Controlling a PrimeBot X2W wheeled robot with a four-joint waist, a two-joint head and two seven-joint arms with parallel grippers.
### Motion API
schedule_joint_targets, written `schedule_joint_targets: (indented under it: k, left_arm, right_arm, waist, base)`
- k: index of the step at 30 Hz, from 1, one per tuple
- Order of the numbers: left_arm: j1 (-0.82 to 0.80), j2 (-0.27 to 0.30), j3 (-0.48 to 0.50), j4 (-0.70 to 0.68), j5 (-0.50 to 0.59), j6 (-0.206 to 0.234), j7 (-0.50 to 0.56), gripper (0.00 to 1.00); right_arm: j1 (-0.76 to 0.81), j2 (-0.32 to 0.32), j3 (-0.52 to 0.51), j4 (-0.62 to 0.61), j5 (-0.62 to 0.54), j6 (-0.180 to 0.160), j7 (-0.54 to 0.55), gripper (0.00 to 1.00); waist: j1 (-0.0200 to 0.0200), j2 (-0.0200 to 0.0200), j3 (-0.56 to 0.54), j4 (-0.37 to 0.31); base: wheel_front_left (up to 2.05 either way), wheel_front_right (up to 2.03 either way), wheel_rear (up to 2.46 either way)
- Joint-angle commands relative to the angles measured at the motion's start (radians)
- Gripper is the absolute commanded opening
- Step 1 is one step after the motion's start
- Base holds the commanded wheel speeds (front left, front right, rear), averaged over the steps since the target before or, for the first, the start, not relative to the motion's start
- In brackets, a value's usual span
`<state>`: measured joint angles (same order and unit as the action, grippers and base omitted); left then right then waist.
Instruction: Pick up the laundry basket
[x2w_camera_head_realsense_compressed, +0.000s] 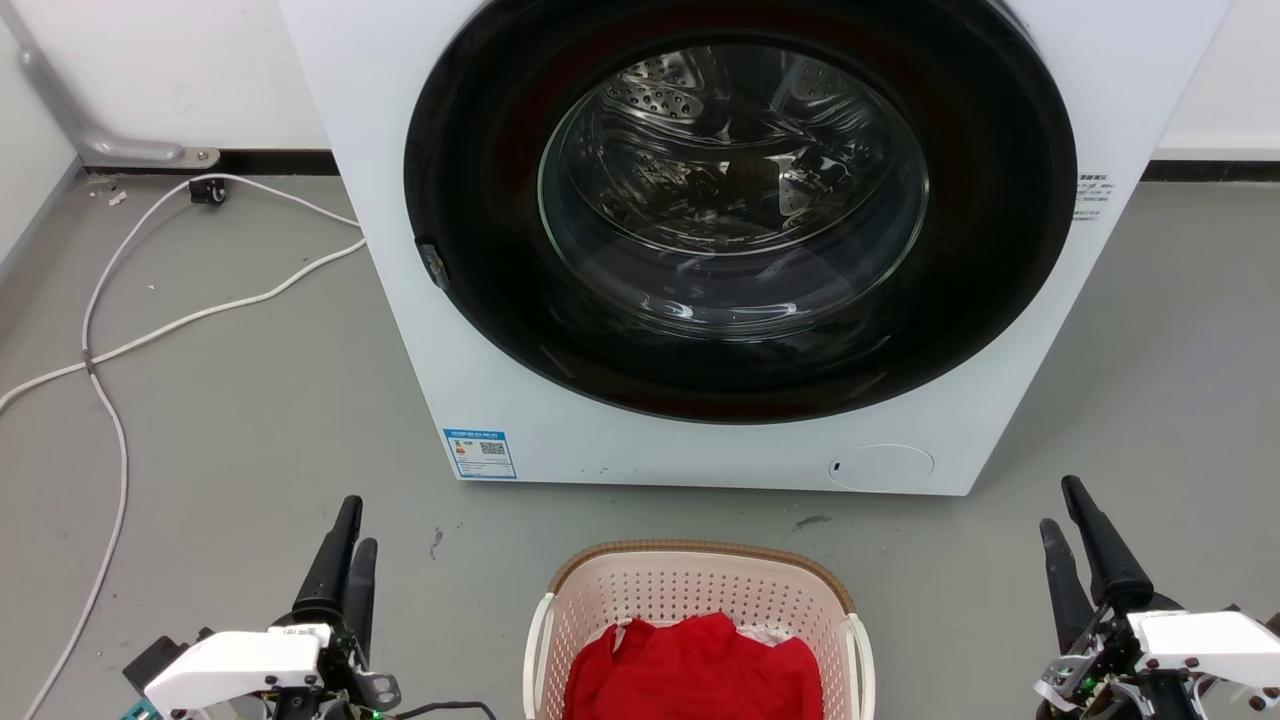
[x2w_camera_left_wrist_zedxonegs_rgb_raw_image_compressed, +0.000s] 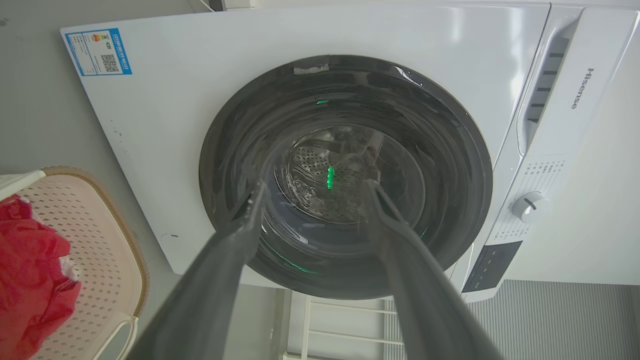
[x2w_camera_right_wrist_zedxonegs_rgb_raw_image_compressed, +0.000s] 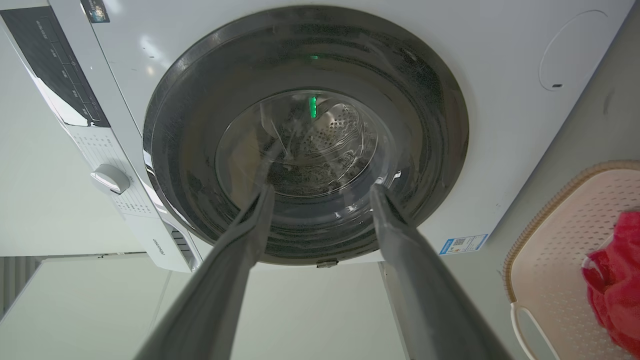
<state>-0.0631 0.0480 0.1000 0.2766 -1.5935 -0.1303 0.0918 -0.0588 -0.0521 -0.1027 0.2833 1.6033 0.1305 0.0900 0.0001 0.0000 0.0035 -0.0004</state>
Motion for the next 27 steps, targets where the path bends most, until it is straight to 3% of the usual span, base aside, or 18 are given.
schedule_joint_targets:
  k: [1,27]
  left_arm:
    - [-0.014,0.002,-0.002,-0.026,0.03,0.0,-0.013,1.0]
    - [0.011,0.003,-0.062,-0.167,0.518,0.078,-0.126,1.0]
  right_arm:
    - [-0.014,-0.002,0.003,-0.023,-0.023,0.0,-0.012,1.0]
    - [0.027,-0.001,0.057,-0.171,-0.64,0.0,-0.125,1.0]
  waist:
    - [-0.0001,0.0,0.001,0.0]
    - [-0.0001,0.0,0.015,-0.001]
  base:
    - [0.0,0.0,0.0]
    - [0.0,0.0,0.0]
